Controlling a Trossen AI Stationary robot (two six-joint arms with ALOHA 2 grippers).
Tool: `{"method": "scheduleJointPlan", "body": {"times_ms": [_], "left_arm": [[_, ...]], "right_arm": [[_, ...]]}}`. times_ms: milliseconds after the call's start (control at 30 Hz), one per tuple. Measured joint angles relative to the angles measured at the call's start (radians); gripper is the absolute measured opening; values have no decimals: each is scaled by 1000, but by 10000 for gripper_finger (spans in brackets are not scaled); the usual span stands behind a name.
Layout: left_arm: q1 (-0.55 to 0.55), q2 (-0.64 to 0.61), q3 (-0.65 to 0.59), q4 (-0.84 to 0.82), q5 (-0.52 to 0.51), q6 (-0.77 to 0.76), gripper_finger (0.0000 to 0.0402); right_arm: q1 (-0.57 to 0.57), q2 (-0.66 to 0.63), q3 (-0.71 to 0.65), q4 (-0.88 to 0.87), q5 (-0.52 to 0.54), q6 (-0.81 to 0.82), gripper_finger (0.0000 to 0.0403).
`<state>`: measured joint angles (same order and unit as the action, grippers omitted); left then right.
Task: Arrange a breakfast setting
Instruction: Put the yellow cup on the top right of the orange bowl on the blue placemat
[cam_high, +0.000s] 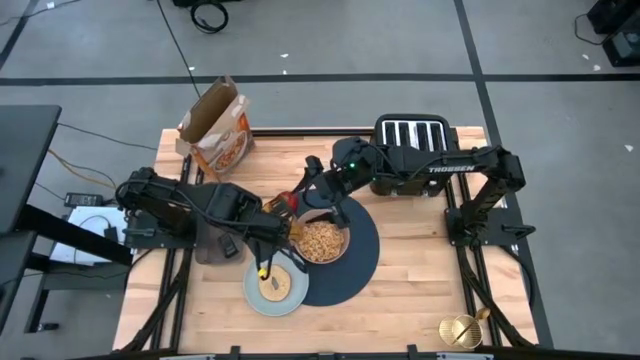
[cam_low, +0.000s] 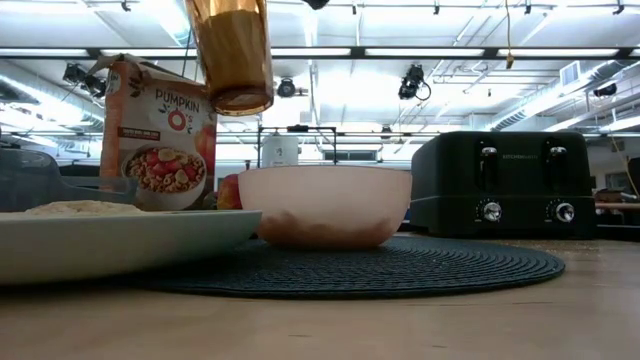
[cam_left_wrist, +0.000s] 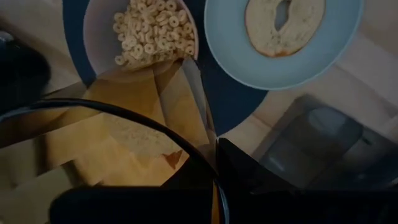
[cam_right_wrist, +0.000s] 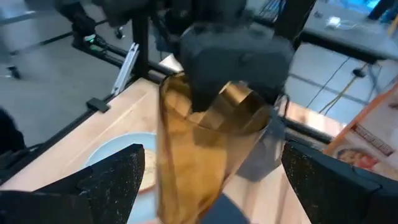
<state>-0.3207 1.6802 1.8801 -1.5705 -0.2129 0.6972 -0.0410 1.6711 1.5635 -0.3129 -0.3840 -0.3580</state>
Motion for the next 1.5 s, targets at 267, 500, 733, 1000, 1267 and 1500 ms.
{"method": "scheduleJointPlan", "body": {"times_ms": [267, 500, 733, 1000, 1267, 1500], "left_arm": [[-9, -13, -1, 0, 20, -27, 14], [-19, -47, 0, -1, 31, -32, 14], [-11, -68, 0, 0, 31, -32, 14], [13, -68, 0, -1, 38, -48, 16], [70, -93, 0, -1, 31, -120, 15], [113, -111, 0, -3, 39, -167, 14]], "right_arm": [[30, 7, 0, 119, 82, 120, 375], [34, -9, 0, 90, 127, 180, 355], [24, -13, 7, 111, 43, 260, 390], [-4, -3, 7, 102, 90, 346, 396], [27, 42, 3, 85, 139, 200, 399], [32, 69, 3, 148, 218, 196, 399]]}}
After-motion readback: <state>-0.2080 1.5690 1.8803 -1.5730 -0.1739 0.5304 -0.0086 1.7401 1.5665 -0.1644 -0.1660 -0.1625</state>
